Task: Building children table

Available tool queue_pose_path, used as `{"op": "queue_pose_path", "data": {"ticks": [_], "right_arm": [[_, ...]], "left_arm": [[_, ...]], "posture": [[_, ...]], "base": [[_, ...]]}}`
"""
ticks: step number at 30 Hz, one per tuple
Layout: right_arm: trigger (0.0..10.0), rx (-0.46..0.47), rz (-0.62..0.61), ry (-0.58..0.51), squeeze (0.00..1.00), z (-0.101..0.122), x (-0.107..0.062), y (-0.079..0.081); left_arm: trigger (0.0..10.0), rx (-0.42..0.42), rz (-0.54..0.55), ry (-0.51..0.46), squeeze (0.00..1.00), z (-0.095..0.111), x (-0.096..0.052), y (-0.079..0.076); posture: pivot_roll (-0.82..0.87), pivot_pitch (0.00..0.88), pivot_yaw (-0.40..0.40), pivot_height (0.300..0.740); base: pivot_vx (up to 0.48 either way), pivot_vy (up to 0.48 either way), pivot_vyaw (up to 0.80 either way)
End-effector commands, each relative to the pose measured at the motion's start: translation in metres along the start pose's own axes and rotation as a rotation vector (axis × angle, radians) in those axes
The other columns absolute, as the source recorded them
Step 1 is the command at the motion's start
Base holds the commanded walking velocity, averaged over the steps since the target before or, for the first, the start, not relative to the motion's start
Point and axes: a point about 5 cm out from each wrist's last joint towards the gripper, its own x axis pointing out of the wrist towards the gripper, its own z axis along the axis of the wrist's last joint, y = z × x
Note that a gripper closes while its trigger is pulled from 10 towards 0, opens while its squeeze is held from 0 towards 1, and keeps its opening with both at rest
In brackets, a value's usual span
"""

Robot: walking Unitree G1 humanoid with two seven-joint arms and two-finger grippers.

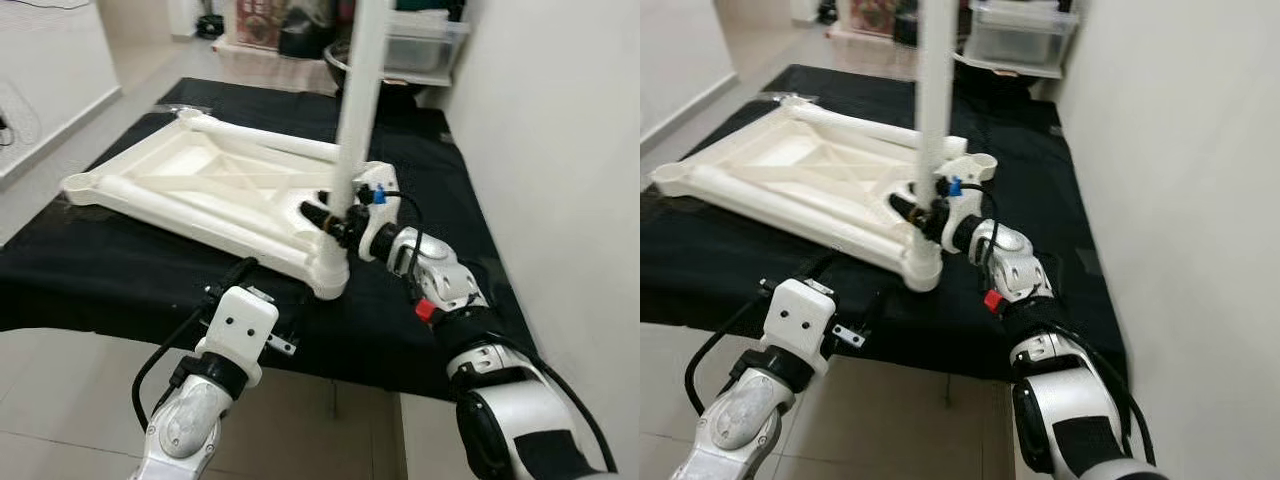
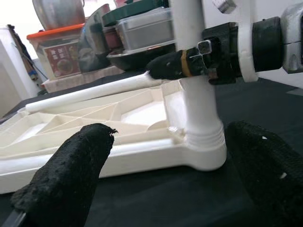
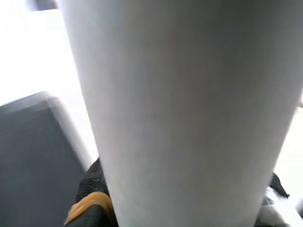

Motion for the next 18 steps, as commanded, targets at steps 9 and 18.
{"op": "queue_pose_path", "data": {"ticks": [9, 18], "right_arm": [[0.0, 0.122, -0.657, -0.001, 0.0, -0.021, -0.03, -0.012], [10.0, 0.109, -0.436, -0.166, 1.0, -0.003, -0.01, 0.028]], "left_arm": [[10.0, -0.005, -0.025, 0.007, 0.0, -0.003, 0.0, -0.005], [10.0, -0.008, -0.015, 0.011, 0.0, -0.003, 0.0, -0.006]], "posture": [[0.12, 0.038, -0.109, 0.74], [0.13, 0.052, -0.112, 0.74]], "base": [[0.0, 0.0, 0.0], [0.0, 0.0, 0.0]]}}
